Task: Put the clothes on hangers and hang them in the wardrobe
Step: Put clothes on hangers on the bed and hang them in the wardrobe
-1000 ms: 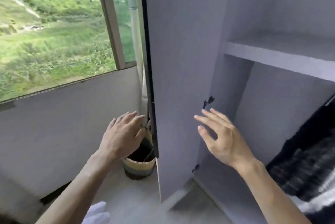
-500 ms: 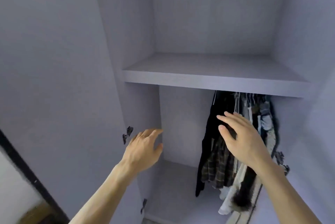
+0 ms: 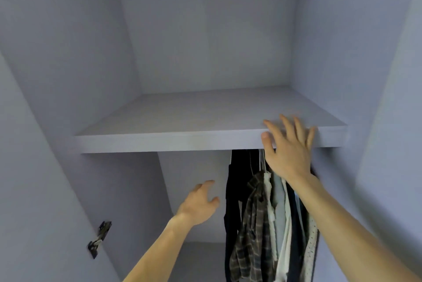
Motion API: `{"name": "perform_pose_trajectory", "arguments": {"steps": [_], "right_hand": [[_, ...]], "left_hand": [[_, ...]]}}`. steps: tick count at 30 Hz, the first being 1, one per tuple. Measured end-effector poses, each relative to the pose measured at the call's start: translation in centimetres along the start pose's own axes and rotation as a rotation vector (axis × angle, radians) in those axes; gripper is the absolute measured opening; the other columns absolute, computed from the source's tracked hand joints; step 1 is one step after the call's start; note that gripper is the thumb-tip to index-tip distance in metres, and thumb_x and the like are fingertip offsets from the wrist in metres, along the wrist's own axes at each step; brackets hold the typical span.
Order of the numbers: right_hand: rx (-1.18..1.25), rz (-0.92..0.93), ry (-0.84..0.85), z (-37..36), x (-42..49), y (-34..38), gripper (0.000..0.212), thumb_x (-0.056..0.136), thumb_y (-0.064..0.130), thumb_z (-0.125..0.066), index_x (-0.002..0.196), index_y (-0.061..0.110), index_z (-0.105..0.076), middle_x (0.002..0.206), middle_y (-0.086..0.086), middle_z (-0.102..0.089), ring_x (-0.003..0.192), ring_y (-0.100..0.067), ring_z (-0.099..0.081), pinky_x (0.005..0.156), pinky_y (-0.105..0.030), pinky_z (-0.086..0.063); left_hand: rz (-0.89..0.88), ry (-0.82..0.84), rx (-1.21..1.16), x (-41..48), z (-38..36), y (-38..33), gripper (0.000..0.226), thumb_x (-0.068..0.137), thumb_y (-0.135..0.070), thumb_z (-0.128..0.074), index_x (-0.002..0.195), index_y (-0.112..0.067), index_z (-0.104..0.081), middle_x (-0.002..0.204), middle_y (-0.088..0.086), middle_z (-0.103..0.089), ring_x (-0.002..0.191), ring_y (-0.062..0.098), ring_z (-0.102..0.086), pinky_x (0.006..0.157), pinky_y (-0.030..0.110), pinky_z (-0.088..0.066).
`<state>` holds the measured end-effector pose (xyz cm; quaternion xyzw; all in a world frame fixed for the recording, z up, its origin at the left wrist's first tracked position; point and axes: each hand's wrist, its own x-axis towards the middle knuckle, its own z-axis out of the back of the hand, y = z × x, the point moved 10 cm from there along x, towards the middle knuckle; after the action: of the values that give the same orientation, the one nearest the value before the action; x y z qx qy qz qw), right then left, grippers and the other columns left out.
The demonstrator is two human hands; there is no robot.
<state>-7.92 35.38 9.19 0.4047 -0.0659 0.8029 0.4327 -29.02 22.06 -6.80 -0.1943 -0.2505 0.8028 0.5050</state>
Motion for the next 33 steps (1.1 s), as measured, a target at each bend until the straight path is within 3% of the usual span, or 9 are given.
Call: {"name": "perform_pose_trajectory", "arguments": {"steps": [2,4,7,14,21,24,29,33], "right_hand": [[-0.058,0.047,-0.156,-0.7,0.2,0.2,0.04,0.101,0.041,-0.04,0.135,0.031,-0.058,0.146,-0.005,-0.048,0.144,-0.032,-0.029,0.118,-0.064,-0.004],[-0.082,0.08,-0.288,-1.1,0.2,0.1,0.035,0.101,0.038,-0.046,0.131,0.028,-0.062,0.137,-0.006,-0.054,0.14,-0.033,-0.036,0.117,-0.065,-0.005],[-0.1,0.099,-0.382,-1.7,0.3,-0.2,0.038,0.102,0.041,-0.041,0.132,0.028,-0.06,0.138,-0.007,-0.054,0.14,-0.032,-0.036,0.117,-0.064,-0.004],[-0.129,0.149,-0.521,-2.3,0.5,-0.2,0.039,0.1,0.041,-0.038,0.134,0.028,-0.053,0.135,-0.01,-0.057,0.138,-0.033,-0.039,0.114,-0.069,-0.012],[-0.141,0.178,-0.595,-2.5,0.4,-0.2,0.039,0.098,0.042,-0.04,0.132,0.028,-0.055,0.132,-0.008,-0.057,0.134,-0.031,-0.042,0.115,-0.067,-0.013],[-0.151,0.183,-0.604,-2.6,0.3,-0.3,0.04,0.098,0.042,-0.04,0.131,0.027,-0.057,0.132,-0.008,-0.055,0.134,-0.03,-0.041,0.114,-0.067,-0.013],[-0.166,0.175,-0.6,-2.8,0.3,-0.4,0.04,0.098,0.043,-0.041,0.131,0.027,-0.058,0.13,-0.008,-0.057,0.134,-0.03,-0.042,0.114,-0.067,-0.014],[-0.171,0.163,-0.594,-2.7,0.2,-0.4,0.041,0.098,0.042,-0.041,0.129,0.025,-0.061,0.13,-0.008,-0.056,0.134,-0.031,-0.042,0.115,-0.066,-0.012]], "left_hand": [[0.018,0.03,-0.077,2.2,-1.7,0.3,0.061,0.1,-0.038,-0.051,0.154,-0.031,-0.026,0.154,0.002,-0.033,0.126,0.021,-0.051,0.097,0.027,-0.045],[0.061,0.043,-0.149,4.6,-3.1,0.8,0.064,0.1,-0.037,-0.053,0.156,-0.027,-0.023,0.156,0.006,-0.031,0.132,0.024,-0.046,0.099,0.028,-0.043],[0.117,0.036,-0.237,7.8,-4.2,0.9,0.072,0.099,-0.04,-0.055,0.157,-0.025,-0.016,0.156,0.01,-0.031,0.139,0.028,-0.041,0.107,0.033,-0.04],[0.149,0.034,-0.213,13.9,-5.5,-0.6,0.078,0.098,-0.047,-0.053,0.158,-0.029,-0.007,0.151,0.01,-0.042,0.13,0.028,-0.051,0.105,0.037,-0.047],[0.079,-0.148,-0.162,15.1,-5.5,-1.0,0.051,0.103,-0.02,-0.039,0.153,-0.02,-0.027,0.127,0.014,-0.059,0.108,0.03,-0.06,0.089,0.034,-0.049],[0.116,-0.167,-0.325,14.7,-4.7,-0.2,0.038,0.103,-0.02,-0.037,0.14,-0.026,-0.042,0.108,0.009,-0.065,0.088,0.025,-0.062,0.074,0.031,-0.048],[0.125,-0.248,-0.541,14.2,-3.0,-0.1,0.026,0.101,-0.036,-0.045,0.122,-0.027,-0.059,0.117,0.003,-0.067,0.097,0.019,-0.065,0.085,0.03,-0.053],[0.042,-0.4,-0.584,12.2,-0.8,-1.2,0.025,0.105,-0.03,-0.043,0.12,-0.023,-0.061,0.111,-0.003,-0.068,0.098,0.017,-0.063,0.08,0.025,-0.046]]}}
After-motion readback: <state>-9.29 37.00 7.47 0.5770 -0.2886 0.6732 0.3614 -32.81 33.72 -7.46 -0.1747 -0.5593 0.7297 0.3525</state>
